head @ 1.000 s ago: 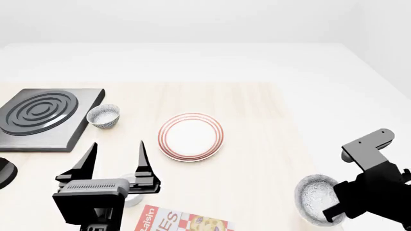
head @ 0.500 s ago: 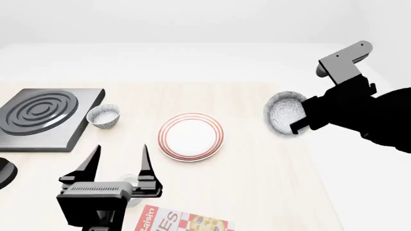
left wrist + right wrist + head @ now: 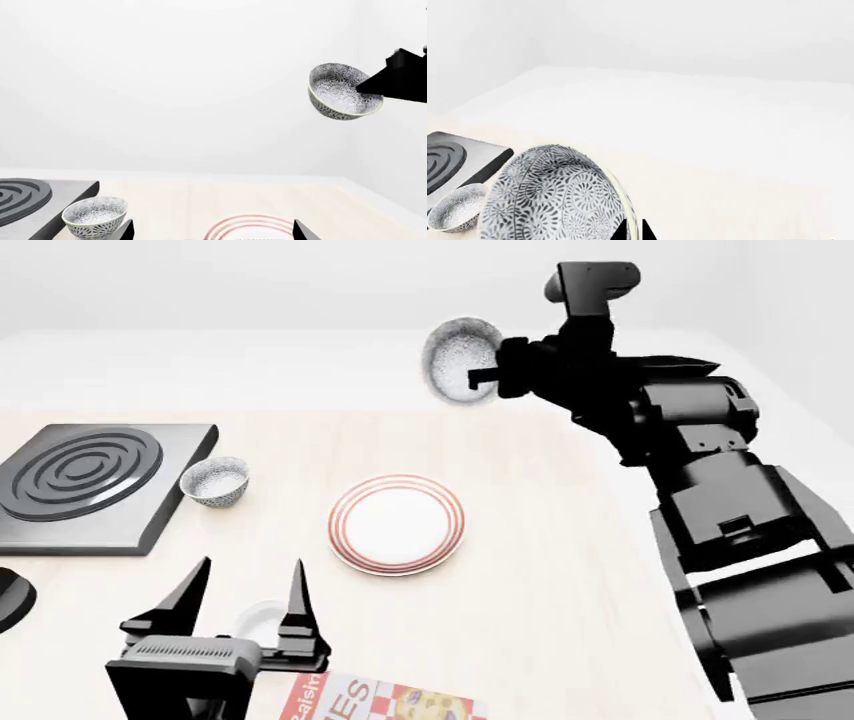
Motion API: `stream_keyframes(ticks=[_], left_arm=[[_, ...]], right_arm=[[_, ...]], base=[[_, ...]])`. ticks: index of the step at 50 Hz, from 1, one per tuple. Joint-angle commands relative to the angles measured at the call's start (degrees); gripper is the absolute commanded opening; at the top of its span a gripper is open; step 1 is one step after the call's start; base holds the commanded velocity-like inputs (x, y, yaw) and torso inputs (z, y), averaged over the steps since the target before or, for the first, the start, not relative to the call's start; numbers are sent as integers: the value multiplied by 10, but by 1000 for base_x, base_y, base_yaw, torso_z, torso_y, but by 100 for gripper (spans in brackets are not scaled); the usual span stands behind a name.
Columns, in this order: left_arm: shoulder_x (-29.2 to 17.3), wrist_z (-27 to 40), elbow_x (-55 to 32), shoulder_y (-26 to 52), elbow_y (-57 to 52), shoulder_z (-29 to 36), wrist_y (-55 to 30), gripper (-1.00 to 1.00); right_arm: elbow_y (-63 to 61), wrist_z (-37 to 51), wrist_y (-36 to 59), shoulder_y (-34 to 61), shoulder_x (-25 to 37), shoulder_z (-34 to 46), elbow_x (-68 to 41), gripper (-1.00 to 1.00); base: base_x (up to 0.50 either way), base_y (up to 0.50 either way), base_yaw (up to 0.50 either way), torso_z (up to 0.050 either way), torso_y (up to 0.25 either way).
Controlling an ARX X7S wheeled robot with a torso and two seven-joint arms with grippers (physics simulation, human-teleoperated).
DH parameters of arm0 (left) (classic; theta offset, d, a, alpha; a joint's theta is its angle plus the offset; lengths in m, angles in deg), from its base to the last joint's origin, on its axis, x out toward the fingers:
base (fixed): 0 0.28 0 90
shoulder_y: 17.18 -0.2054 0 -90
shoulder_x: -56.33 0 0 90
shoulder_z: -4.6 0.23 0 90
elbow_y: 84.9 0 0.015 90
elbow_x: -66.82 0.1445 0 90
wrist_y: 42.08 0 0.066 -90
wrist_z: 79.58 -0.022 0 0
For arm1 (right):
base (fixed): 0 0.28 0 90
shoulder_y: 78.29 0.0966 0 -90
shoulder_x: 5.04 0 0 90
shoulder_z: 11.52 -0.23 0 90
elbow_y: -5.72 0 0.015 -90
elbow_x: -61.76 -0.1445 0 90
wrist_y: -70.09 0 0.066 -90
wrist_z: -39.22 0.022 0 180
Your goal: Pick the akita bowl next to the cookies box and place it on the plate.
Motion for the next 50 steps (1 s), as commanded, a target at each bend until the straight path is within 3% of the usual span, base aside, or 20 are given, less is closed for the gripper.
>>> stream_keyframes(ticks=[1,4,18,26,28,31,36,44,50], left_arm=[[0,-18,-4,-21,3,-26,24,100],[-3,-21,-7,-27,2,-29,32,100],[8,-11,-14,-49,3,-39,57,100],[14,-2,-1,-49,13,-42,69,100],[14,-1,1,-50,12,-41,71,100],[16,2,4,-52,11,-42,73,100],[17,3,2,-51,17,-42,72,100],[17,7,5,-58,12,-43,79,100],[16,8,7,-58,12,-43,81,100]], right_arm=[[91,-2,-31,14,-73,48,-237,-100],[91,-1,-40,10,-73,100,-324,-100],[91,-31,-17,1,-73,50,-368,-100],[91,99,54,-17,-73,-174,-241,-100],[91,104,51,-23,-73,-190,-235,-100],[91,117,35,-27,-73,-149,-269,-100],[91,127,54,-16,-73,36,-417,-100],[91,142,94,-30,-73,-100,-296,-100],[91,115,105,-26,-73,-64,-314,-100]], base=[[0,0,0,0,0],[0,0,0,0,0],[0,0,0,0,0],[0,0,0,0,1],[0,0,0,0,0],[0,0,0,0,0],[0,0,0,0,0],[0,0,0,0,-238],[0,0,0,0,-250]])
